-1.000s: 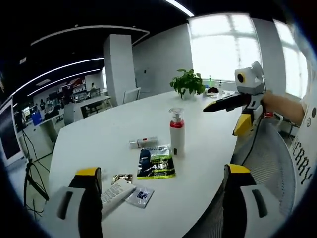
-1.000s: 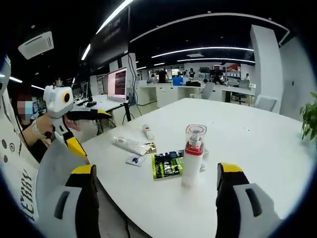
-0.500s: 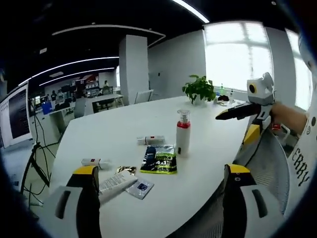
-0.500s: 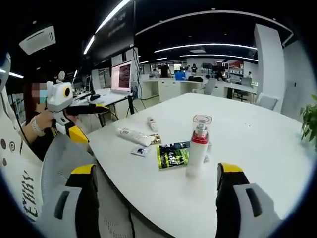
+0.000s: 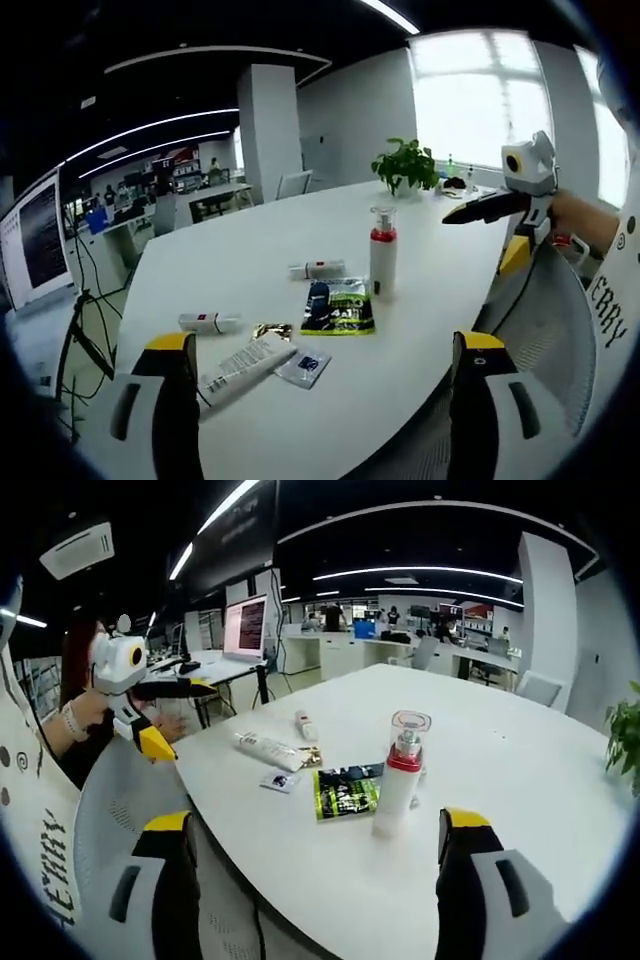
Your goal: Arrange the skincare products in the storage area until every visible bottle or jar stands upright without overlapping.
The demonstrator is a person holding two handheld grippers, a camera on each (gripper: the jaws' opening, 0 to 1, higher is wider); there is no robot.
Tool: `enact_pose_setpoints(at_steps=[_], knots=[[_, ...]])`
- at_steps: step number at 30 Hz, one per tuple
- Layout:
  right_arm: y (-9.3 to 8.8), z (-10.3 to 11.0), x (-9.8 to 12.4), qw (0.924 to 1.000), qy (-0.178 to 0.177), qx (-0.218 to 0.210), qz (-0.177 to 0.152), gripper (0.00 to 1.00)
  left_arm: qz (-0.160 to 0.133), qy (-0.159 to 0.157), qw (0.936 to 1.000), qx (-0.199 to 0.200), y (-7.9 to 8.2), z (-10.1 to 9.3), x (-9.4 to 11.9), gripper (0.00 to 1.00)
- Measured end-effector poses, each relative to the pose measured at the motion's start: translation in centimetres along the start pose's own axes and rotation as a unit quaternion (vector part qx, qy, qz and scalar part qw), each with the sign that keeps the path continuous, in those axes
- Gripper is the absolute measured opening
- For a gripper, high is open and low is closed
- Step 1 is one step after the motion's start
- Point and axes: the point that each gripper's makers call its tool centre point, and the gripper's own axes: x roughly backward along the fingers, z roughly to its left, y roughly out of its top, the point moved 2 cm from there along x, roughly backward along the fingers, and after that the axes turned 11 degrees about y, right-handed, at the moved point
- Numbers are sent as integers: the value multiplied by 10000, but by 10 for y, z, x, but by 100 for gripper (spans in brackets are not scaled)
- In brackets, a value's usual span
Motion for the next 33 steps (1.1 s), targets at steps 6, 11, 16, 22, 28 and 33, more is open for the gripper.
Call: enact_pose_setpoints(at_steps=[6,11,16,22,28,33], knots=[[-2,1,-5,9999,81,16,122,100,222,-72,9997,-71,-8,9,-9,99],[-6,-5,-7,9998,13,-17,220,100,503,-446,9976,-190,-17,8,-19,99],[-5,-9,-7,9999,-23,-57,146,100,547,-286,9966,-539,-17,22,-33,99],[-10,-14,-11,9997,-63,23,238,100,888,-305,9883,-1200,-26,37,-49,99],[-12,-14,-13,9997,-26,-86,243,100,1239,-539,9730,-1872,-37,50,-68,98],[-16,-14,-12,9996,-16,-137,264,100,1449,-594,9637,-2164,-39,45,-81,97]])
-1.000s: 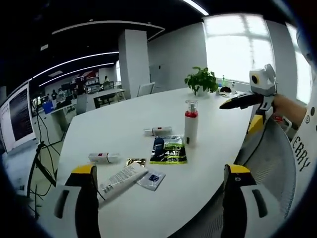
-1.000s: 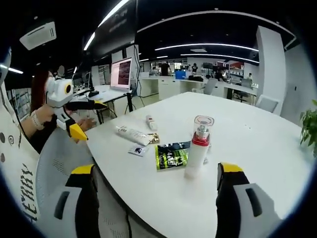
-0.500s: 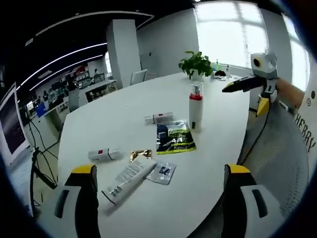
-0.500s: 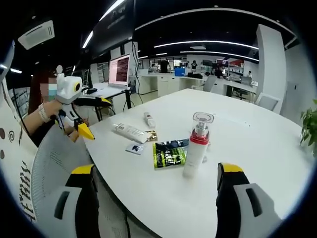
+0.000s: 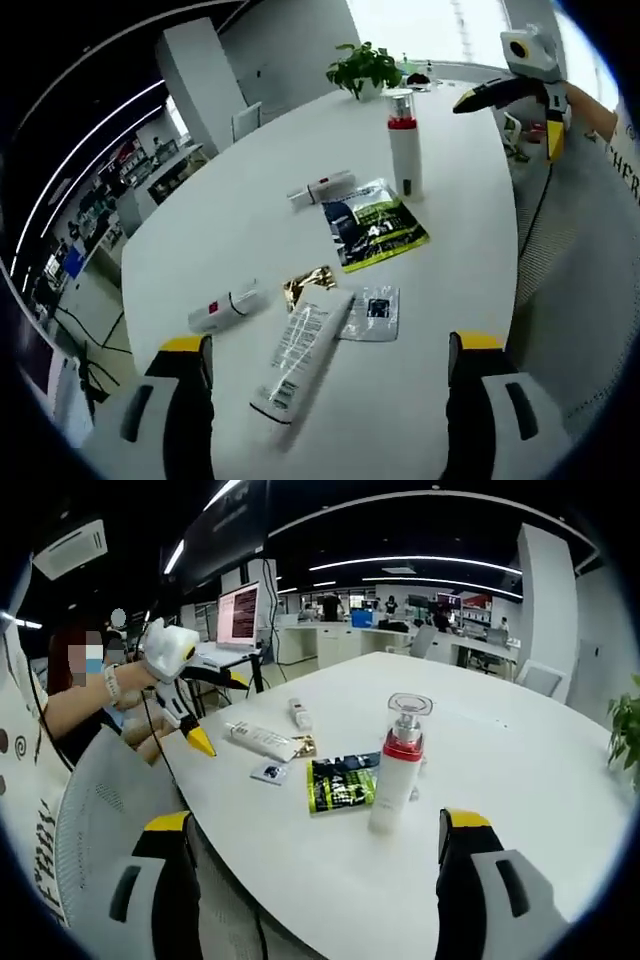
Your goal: Arrange the skincare products in the storage area until every visible bottle or jar stands upright without overlapping.
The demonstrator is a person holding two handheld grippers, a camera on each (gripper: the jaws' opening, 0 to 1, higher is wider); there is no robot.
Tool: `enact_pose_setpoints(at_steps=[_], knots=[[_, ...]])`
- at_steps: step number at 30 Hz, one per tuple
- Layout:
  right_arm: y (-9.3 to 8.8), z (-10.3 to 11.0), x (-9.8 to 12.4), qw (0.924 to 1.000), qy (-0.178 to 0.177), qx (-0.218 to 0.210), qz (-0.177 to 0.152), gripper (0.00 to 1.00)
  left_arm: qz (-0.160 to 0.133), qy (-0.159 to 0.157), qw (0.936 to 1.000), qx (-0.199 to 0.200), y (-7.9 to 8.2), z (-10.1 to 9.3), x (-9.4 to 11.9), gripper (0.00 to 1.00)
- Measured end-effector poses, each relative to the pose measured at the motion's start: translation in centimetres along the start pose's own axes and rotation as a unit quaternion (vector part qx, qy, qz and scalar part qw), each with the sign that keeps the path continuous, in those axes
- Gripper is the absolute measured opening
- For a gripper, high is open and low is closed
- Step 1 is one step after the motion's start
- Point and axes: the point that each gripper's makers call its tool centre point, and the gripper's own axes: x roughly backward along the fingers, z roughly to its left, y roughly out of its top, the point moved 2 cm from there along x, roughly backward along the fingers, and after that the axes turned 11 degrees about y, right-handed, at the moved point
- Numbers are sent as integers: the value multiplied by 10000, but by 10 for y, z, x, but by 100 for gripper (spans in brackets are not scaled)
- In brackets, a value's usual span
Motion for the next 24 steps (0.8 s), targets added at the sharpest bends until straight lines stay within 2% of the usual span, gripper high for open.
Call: enact_pose_setpoints(at_steps=[3,4,13,24], knots=[[-2,-2,1,10000,-18,-32,39,100,76,-83,9999,-73,2,0,-7,94],[-2,-3,2,9999,-33,-98,-12,100,223,-156,9996,-98,-1,3,-17,87],[-3,-1,-2,9999,5,-142,24,100,593,-413,9962,-497,-21,13,-37,77],[-5,0,-2,9998,-6,-195,32,100,883,-711,9903,-808,-32,21,-59,55]])
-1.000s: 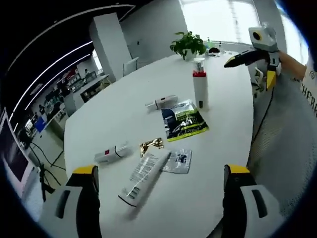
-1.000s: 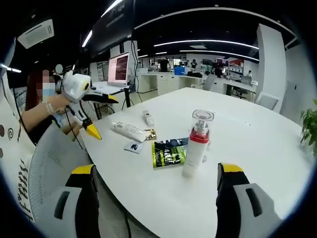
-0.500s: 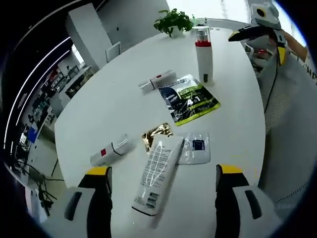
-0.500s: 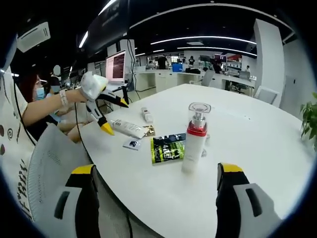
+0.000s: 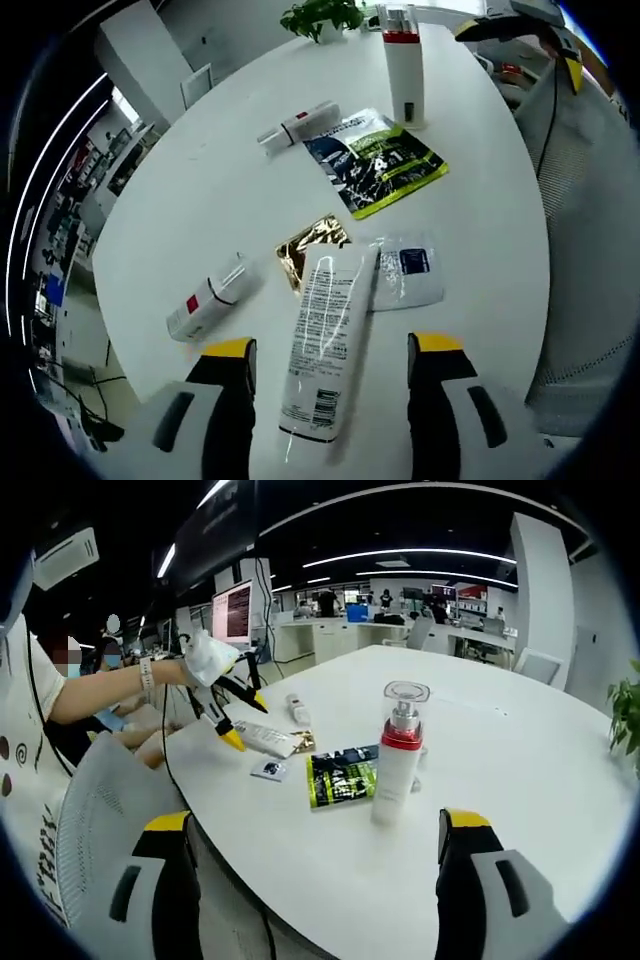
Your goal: Arrange the skincare products in the storage area until every visible bottle or jar stands upright without overlapping.
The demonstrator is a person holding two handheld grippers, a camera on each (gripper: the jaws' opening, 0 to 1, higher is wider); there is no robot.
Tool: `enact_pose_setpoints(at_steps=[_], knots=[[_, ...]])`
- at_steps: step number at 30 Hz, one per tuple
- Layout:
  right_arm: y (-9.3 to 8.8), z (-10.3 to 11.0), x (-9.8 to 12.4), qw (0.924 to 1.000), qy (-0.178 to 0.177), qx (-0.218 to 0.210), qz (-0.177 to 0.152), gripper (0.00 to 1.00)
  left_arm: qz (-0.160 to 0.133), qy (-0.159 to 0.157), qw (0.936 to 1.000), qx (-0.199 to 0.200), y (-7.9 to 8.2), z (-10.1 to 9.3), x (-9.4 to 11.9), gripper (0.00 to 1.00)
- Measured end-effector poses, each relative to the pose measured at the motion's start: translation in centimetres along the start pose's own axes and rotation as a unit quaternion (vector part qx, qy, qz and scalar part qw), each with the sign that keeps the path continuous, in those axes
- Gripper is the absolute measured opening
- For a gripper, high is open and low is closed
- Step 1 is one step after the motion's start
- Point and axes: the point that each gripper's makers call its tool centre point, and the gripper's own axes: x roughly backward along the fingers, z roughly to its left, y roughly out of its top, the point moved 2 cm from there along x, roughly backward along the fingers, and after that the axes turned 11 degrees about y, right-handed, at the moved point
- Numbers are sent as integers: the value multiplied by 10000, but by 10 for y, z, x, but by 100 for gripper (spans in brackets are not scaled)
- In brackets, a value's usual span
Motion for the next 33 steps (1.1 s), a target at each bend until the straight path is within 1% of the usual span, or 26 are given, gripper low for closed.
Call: enact_pose_setpoints(at_steps=[1,4,7,10,12,13,14,16,18,20,23,26,28,30,33], knots=[[0,0,0,10000,-1,13,1,100,30,-30,10000,-34,0,0,-1,53],[-1,0,0,10000,-22,27,23,100,155,-119,9998,-80,-2,-2,-3,54],[-3,1,1,10000,-39,16,40,100,218,-262,9994,-107,-1,-3,-7,49],[-4,0,2,10000,-58,3,46,100,293,-375,9987,-165,0,-4,-12,48],[-5,1,3,10000,-63,-1,43,100,321,-426,9984,-183,0,-2,-16,45],[-5,0,3,10000,-82,2,31,100,335,-435,9984,-156,0,-2,-17,41],[-5,0,3,10000,-85,3,34,100,404,-467,9981,-19,-1,-3,-16,39],[-6,0,3,9999,-94,-1,41,100,414,-533,9977,-42,0,-3,-18,40],[-7,0,3,10000,-86,-3,48,100,501,-625,9968,-59,-1,-6,-20,40],[-7,0,4,9999,-90,-8,53,100,535,-652,9964,-59,0,-9,-19,40],[-8,-1,4,9999,-113,-21,53,100,736,-626,9953,22,-5,-8,-22,38],[-9,-2,5,9999,-137,-29,56,100,755,-705,9946,45,-3,-13,-21,42],[-10,-2,5,9999,-136,-42,76,100,777,-689,9945,89,-3,-12,-22,40],[-11,-2,4,9999,-130,-46,93,100,799,-673,9945,-57,-5,-12,-21,38],[-12,-2,4,9998,-129,-56,103,100,821,-742,9938,-93,-7,-10,-24,38]])
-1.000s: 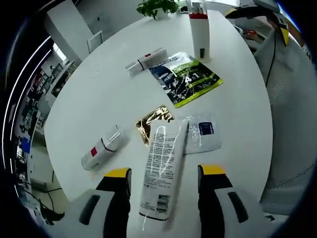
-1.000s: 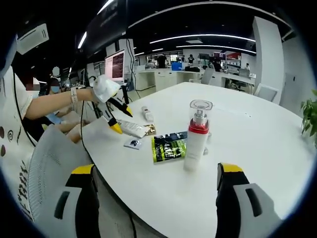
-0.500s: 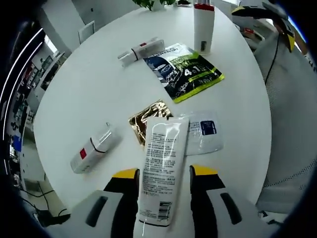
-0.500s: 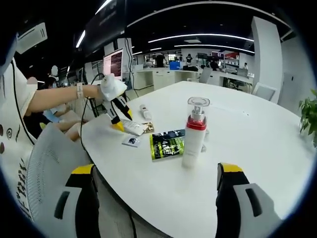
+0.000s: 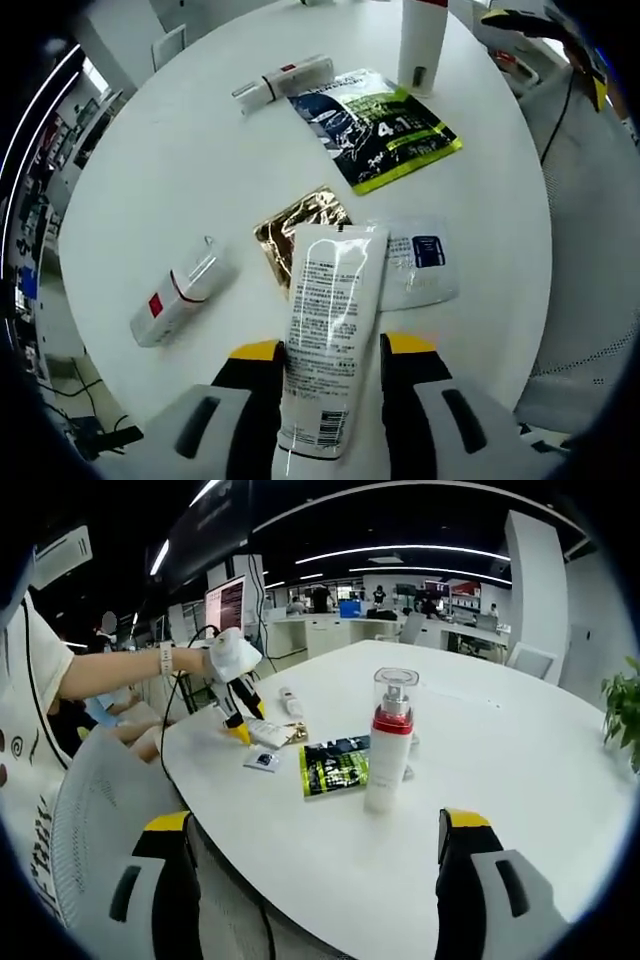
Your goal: Arrange the skincare products in the storage area until every visible bottle or jar stands upright without overlapping.
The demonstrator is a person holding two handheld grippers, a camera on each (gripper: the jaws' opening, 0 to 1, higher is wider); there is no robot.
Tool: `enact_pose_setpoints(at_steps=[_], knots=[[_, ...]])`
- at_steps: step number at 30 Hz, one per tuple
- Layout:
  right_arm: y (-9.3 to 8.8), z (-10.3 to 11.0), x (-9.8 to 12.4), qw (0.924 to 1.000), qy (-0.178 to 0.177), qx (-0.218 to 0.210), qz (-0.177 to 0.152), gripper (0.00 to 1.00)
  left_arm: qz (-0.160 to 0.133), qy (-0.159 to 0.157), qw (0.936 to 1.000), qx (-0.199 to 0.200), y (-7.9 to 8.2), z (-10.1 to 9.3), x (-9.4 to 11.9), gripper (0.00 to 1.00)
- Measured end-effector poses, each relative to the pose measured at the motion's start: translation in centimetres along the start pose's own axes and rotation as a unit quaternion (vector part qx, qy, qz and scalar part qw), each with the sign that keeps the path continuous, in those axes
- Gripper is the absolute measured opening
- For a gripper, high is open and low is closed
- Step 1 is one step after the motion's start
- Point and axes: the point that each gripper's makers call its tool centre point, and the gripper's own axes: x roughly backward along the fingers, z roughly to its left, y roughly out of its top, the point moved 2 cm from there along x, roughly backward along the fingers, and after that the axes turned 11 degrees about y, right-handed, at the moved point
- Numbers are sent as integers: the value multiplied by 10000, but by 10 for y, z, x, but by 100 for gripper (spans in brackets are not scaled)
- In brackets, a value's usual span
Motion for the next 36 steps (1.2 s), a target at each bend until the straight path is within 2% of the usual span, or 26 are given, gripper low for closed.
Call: enact_pose_setpoints(at_steps=[3,6,9,14,16,20,25,27,30,34,36], knots=[[0,0,0,10000,11,-9,-15,100,-52,-84,9999,-129,1,0,-1,36],[0,1,-2,10000,18,-25,-10,100,-101,-265,9996,-87,1,-4,-1,31],[-1,2,-3,10000,50,-37,-8,100,-153,-169,9996,-164,1,-1,-1,30],[0,6,-5,9999,91,-40,-44,100,-214,-52,9997,-104,1,2,-2,29],[2,6,-5,9999,67,-75,-90,100,-254,-7,9997,35,1,2,-2,28],[3,6,-4,9999,87,-46,-115,100,-358,64,9993,-23,3,0,2,27],[7,7,-4,9998,77,-24,-197,100,-577,144,9979,242,5,3,5,27],[7,7,-3,9998,92,-5,-198,100,-745,201,9965,322,10,-2,18,27],[5,6,-4,9999,56,9,-117,100,-927,244,9945,413,15,-4,23,27],[7,8,-3,9997,90,-56,-229,100,-1119,363,9918,490,17,-5,32,27],[9,9,-3,9996,105,-23,-249,100,-1267,325,9896,595,21,-9,40,27]])
